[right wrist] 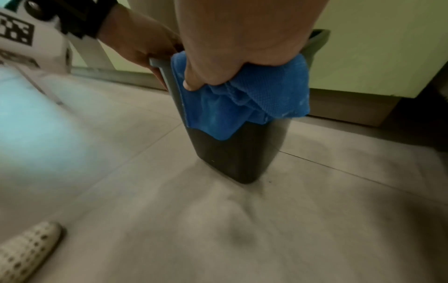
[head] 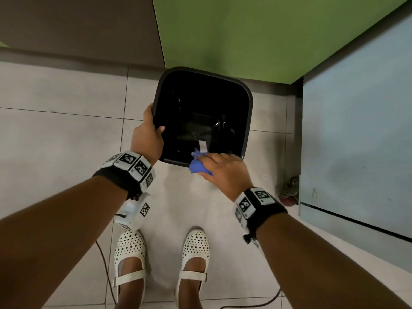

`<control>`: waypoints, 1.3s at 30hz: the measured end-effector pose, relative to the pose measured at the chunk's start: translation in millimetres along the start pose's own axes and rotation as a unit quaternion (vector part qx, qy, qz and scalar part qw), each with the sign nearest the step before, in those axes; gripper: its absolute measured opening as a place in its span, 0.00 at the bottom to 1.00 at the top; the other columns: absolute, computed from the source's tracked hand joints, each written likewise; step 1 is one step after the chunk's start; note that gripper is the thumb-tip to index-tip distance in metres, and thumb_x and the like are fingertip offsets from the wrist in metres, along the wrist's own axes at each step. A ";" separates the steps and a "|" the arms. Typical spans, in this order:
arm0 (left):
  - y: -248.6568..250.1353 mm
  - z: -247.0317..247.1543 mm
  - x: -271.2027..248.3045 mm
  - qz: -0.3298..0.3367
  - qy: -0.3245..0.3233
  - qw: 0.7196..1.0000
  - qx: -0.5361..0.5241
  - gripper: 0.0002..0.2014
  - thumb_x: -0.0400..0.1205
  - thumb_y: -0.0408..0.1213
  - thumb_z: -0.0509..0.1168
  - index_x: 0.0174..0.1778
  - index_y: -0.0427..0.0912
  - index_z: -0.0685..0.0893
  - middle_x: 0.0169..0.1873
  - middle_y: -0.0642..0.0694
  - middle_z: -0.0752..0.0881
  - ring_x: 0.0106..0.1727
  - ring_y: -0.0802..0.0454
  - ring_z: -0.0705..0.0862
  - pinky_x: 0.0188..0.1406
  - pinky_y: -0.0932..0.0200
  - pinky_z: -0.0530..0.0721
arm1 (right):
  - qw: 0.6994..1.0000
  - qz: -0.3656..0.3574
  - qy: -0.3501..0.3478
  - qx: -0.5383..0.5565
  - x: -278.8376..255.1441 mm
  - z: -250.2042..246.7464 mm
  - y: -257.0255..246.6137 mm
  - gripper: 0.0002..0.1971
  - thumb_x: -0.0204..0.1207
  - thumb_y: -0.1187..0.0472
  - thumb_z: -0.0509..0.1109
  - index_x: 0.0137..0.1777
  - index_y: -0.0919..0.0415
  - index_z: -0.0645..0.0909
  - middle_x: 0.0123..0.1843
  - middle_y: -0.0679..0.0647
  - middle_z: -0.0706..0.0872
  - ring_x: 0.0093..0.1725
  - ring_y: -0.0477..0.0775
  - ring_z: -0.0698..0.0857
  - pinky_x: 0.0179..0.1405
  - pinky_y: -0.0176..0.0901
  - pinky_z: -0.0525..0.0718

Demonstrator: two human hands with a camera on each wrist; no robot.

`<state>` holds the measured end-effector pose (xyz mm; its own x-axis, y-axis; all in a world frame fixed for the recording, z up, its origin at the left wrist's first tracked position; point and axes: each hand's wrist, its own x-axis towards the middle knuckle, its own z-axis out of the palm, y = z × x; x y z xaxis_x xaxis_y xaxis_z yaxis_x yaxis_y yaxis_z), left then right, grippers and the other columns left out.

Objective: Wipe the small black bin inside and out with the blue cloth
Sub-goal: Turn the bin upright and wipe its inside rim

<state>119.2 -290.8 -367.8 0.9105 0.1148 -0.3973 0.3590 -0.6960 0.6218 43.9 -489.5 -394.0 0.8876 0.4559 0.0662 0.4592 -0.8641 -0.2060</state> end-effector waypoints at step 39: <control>7.5 10.4 1.4 -0.088 0.004 0.993 -0.081 0.36 0.77 0.28 0.65 0.79 0.37 0.58 0.68 0.34 0.80 0.69 0.34 0.78 0.66 0.48 0.76 | 0.998 0.045 -0.027 0.025 23.1 5.9 -64.3 0.21 0.45 0.45 0.84 0.36 0.56 0.89 0.28 0.48 0.88 0.25 0.49 0.85 0.25 0.33 0.78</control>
<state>121.0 -303.2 -370.7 0.8319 0.2308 -0.5047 0.5408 -0.5413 0.6438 34.7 -422.2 -384.9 0.9214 0.3886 -0.0069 0.3740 -0.8912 -0.2567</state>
